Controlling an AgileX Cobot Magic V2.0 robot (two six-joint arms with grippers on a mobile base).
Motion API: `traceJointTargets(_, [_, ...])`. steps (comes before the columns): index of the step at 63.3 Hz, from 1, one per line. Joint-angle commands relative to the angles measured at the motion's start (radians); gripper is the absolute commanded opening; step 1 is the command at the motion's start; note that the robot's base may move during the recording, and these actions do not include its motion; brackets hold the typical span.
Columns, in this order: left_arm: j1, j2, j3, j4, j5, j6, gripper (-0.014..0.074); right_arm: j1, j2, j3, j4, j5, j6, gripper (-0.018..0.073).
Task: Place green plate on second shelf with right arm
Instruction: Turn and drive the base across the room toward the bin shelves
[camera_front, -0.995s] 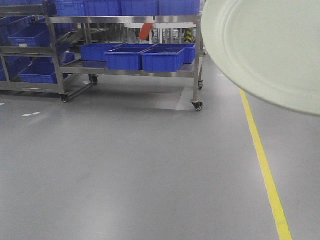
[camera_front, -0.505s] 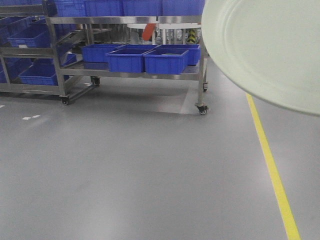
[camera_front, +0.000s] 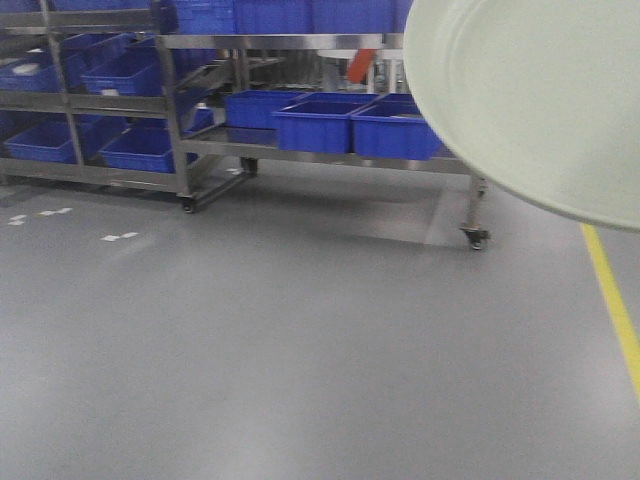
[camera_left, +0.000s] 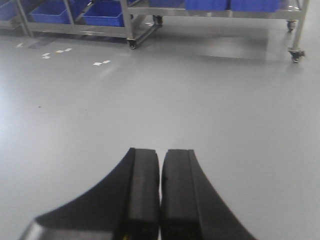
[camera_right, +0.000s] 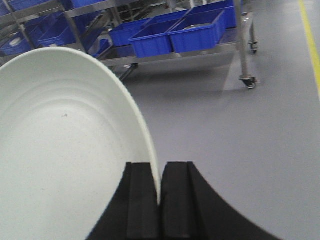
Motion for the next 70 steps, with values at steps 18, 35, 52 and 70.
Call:
traceJointTargets(18, [-0.004,-0.024,0.042,0.001,-0.061,-0.005,0.0125,-0.007,0.000,-0.034,0.002,-0.115,0.000,0.0055])
traceJointTargets(35, [-0.004,-0.024,0.042,0.001,-0.061,-0.005,0.0125,-0.007,0.000,-0.034,0.002,-0.115,0.000,0.0055])
traceJointTargets(52, [-0.004,-0.024,0.042,0.001,-0.061,-0.005,0.0125,-0.007,0.001,-0.034,0.002,-0.115,0.000,0.0055])
traceJointTargets(70, [-0.004,-0.024,0.042,0.001,-0.061,-0.005,0.0125,-0.007,0.001,-0.034,0.002,-0.115,0.000,0.0055])
